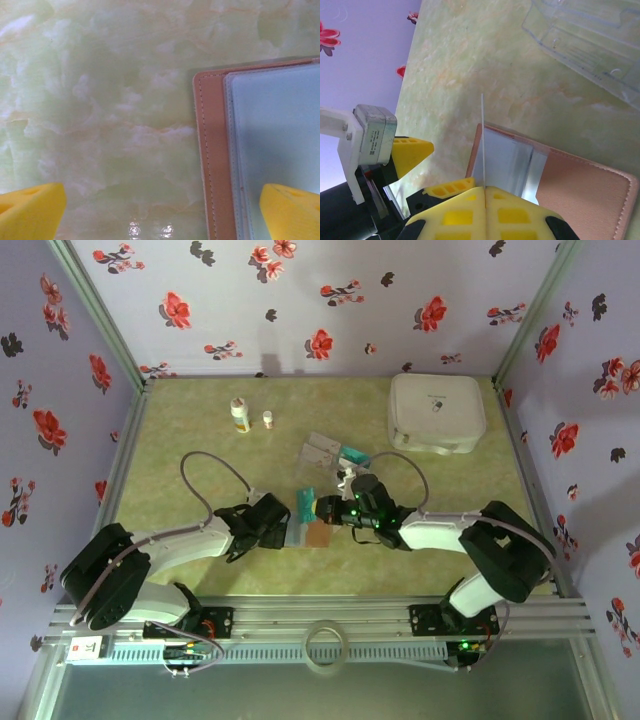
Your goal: Put the credit cards into the card holder
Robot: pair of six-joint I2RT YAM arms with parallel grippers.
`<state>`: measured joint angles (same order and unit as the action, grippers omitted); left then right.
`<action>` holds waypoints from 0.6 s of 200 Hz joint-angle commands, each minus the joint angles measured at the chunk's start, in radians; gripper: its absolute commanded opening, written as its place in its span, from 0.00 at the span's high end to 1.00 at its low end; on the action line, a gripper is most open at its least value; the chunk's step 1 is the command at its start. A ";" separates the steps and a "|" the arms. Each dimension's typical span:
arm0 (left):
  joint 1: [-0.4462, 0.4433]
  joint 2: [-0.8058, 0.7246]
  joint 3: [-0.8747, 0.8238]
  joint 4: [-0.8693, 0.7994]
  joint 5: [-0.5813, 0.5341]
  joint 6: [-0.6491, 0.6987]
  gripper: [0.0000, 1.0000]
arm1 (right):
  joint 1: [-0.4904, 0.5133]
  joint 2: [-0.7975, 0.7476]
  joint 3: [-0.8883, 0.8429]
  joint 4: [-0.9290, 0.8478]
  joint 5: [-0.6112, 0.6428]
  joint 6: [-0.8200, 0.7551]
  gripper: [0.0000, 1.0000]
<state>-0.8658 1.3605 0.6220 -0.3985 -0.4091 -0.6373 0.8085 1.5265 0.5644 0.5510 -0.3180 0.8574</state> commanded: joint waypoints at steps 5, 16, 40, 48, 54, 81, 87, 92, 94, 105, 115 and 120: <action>-0.007 0.006 -0.003 -0.033 -0.037 -0.032 0.00 | 0.020 0.025 -0.031 0.094 0.027 0.030 1.00; -0.007 0.005 -0.005 -0.031 -0.036 -0.034 0.00 | 0.026 0.030 -0.044 0.117 0.039 0.036 1.00; -0.007 0.002 -0.011 -0.028 -0.036 -0.039 0.00 | 0.035 0.035 -0.076 0.174 0.063 0.051 1.00; -0.007 0.000 -0.013 -0.028 -0.036 -0.040 0.00 | 0.036 0.035 -0.084 0.181 0.071 0.055 1.00; -0.007 0.000 -0.013 -0.028 -0.037 -0.041 0.00 | 0.036 0.035 -0.088 0.183 0.074 0.056 1.00; -0.007 -0.003 -0.018 -0.025 -0.036 -0.043 0.00 | 0.039 0.030 -0.099 0.165 0.098 0.047 1.00; -0.008 -0.004 -0.019 -0.025 -0.035 -0.043 0.00 | 0.040 0.031 -0.100 0.159 0.102 0.045 1.00; -0.007 -0.005 -0.019 -0.025 -0.036 -0.043 0.00 | 0.041 0.029 -0.101 0.157 0.104 0.045 1.00; -0.007 -0.006 -0.019 -0.024 -0.036 -0.045 0.00 | 0.041 0.028 -0.100 0.156 0.105 0.045 1.00; -0.007 -0.007 -0.022 -0.024 -0.036 -0.045 0.00 | 0.040 0.029 -0.103 0.156 0.106 0.048 1.00; -0.007 -0.011 -0.024 -0.023 -0.036 -0.047 0.00 | 0.043 0.030 -0.104 0.158 0.109 0.049 1.00; -0.007 -0.013 -0.027 -0.023 -0.036 -0.048 0.00 | 0.045 0.030 -0.104 0.160 0.110 0.051 1.00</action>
<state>-0.8658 1.3602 0.6178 -0.4007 -0.4118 -0.6582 0.8413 1.5524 0.4717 0.6838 -0.2436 0.8997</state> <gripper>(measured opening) 0.997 0.039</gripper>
